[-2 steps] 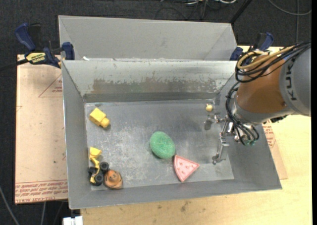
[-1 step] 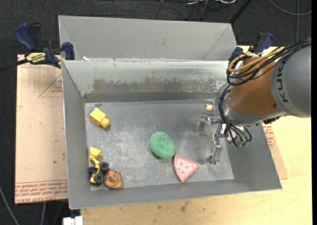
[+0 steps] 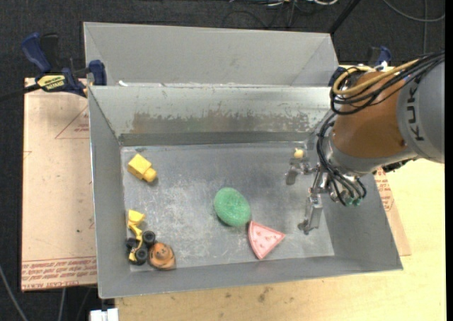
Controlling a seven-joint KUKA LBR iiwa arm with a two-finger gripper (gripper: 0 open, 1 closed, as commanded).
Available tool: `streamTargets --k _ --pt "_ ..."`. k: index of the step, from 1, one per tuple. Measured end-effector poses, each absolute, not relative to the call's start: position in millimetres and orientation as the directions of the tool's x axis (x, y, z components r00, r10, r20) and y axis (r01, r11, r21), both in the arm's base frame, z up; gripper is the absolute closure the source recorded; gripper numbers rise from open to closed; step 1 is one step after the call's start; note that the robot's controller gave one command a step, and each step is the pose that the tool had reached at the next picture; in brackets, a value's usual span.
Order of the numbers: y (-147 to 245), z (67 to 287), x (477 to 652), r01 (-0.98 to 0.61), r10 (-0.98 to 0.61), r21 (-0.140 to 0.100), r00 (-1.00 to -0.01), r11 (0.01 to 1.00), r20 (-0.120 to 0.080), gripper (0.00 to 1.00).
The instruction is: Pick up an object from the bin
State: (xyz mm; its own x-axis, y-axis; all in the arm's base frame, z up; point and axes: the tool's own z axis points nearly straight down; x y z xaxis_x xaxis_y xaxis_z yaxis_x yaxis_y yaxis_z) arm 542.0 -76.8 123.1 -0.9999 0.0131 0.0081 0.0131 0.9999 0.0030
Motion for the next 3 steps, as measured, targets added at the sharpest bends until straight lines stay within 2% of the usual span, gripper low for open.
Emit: streamTargets --k 1,2,3 --pt "-44.0 123.3 564.7 0.025 0.025 -0.001 -0.999 1.0 -0.02 0.0" --pt "-28.2 89.1 617.8 0.0 0.0 0.002 -1.0 1.0 -0.002 0.0" --pt "-6.7 83.0 593.4 0.033 0.033 0.002 -0.999 0.999 -0.005 0.0"
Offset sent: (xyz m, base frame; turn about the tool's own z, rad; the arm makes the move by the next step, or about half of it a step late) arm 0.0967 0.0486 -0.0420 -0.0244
